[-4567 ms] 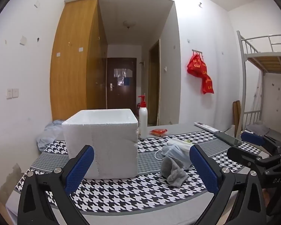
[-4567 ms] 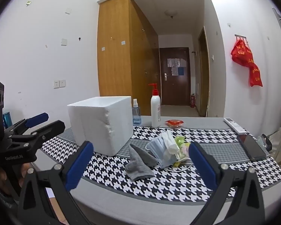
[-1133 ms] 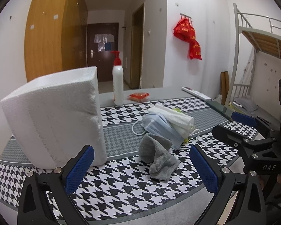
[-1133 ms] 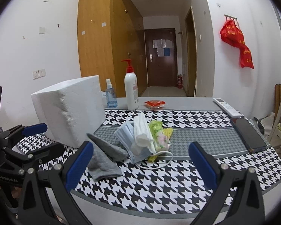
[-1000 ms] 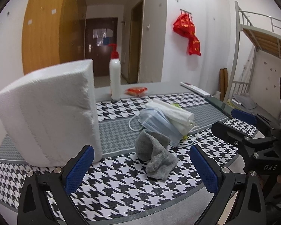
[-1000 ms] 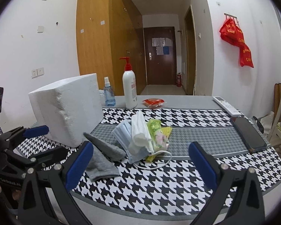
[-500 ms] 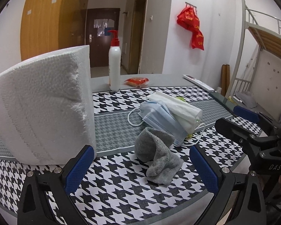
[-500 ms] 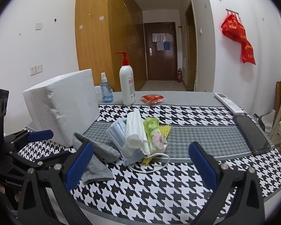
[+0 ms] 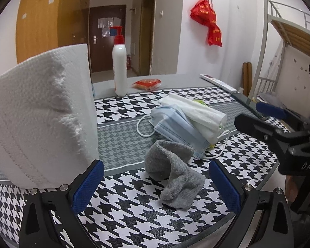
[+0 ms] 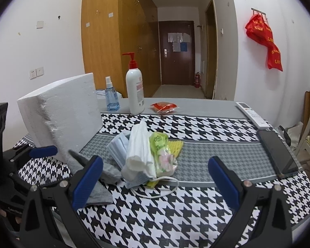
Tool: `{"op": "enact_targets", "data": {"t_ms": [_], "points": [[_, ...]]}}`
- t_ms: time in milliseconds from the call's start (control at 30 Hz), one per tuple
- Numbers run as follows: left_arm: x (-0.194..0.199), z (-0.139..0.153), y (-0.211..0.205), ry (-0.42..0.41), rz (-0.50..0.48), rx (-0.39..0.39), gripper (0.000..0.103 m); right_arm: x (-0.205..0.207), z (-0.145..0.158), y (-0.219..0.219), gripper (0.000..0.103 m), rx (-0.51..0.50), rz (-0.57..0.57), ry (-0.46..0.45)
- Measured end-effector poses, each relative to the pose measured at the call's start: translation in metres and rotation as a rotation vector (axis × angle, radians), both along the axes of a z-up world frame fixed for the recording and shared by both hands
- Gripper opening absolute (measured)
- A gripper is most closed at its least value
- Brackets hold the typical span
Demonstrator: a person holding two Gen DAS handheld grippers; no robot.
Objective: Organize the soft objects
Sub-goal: 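Move the left tool toward the grey sock while the right tool approaches the white mask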
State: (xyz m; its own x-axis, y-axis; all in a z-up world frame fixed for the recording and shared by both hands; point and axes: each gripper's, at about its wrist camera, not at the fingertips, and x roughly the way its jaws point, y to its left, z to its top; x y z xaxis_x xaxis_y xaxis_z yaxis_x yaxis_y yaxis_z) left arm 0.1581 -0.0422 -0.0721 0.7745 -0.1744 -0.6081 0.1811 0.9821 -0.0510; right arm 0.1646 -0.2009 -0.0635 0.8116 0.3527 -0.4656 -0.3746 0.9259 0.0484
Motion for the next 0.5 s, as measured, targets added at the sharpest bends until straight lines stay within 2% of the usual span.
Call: {"op": "enact_targets", "data": {"t_ms": [333,433,500], "points": [[0.006,-0.007,0.007,0.032,0.025,-0.003,0.101,0.019,-0.002,0.013,0.103,-0.012,0.064,0.044],[0.008,-0.008,0.007,0.038,0.025,-0.005,0.101,0.025,-0.003,0.017,0.092,-0.019,0.07,0.061],[0.009,-0.008,0.007,0.038,0.022,-0.01,0.101,0.029,-0.005,0.02,0.081,-0.031,0.073,0.072]]}}
